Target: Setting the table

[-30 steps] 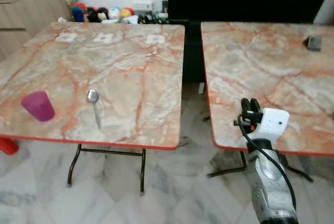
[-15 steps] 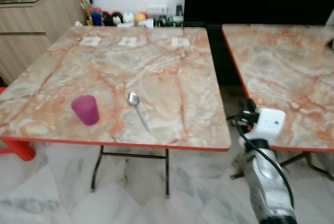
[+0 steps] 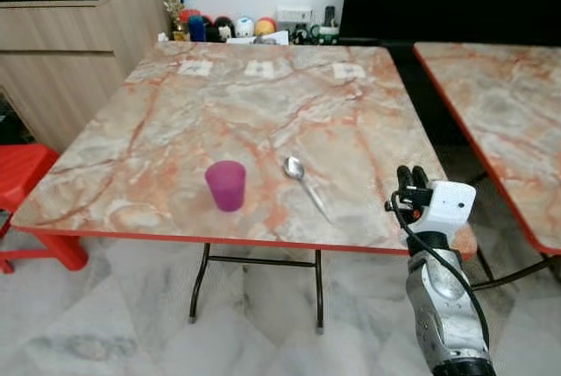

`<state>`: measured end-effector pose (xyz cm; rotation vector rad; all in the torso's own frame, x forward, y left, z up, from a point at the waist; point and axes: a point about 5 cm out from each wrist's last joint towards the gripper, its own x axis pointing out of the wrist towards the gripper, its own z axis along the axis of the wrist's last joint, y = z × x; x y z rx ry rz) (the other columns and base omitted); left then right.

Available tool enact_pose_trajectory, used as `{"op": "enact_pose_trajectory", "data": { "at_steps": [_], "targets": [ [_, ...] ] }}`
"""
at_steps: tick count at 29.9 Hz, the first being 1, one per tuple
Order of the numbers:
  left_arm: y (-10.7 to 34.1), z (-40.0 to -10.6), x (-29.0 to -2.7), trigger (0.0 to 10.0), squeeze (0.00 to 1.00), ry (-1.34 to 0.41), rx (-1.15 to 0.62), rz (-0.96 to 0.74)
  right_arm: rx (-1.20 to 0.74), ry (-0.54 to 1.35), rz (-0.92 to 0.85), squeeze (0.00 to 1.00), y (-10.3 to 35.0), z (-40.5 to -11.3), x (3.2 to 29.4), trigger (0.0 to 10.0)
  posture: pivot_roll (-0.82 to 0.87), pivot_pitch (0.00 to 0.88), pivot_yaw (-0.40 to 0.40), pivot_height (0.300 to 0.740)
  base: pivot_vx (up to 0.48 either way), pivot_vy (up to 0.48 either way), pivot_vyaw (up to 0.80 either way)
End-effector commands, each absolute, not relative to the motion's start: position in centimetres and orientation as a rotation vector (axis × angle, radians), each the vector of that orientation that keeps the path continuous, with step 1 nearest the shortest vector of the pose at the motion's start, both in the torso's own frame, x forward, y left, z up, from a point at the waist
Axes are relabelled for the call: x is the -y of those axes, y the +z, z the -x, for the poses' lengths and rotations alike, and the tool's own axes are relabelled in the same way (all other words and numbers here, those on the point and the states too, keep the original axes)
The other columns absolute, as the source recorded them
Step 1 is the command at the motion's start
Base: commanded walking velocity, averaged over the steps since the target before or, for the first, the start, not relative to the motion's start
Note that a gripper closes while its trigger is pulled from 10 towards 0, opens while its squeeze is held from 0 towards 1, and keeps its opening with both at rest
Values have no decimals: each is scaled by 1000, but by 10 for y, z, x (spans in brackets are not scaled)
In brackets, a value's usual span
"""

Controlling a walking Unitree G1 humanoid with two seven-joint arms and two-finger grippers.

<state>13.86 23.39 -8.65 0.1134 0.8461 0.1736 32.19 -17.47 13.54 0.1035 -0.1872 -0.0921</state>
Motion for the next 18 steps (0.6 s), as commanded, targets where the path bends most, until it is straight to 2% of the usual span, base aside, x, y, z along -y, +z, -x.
{"op": "enact_pose_trajectory", "data": {
  "at_steps": [1,7,18],
  "targets": [
    [-89,-133,-233,10000,0,171,-866,-105,183,-103,-102,0,135,-322,178,10000,14,84,-25,740,0,0,0],
    [-89,-133,-232,10000,0,168,-868,-101,185,-103,-87,0,135,-322,177,10000,17,88,-25,740,0,0,0],
    [-89,-133,-232,10000,0,162,-870,-98,180,-92,-88,0,132,-322,177,10000,16,89,-19,740,0,0,776]
  ]
}}
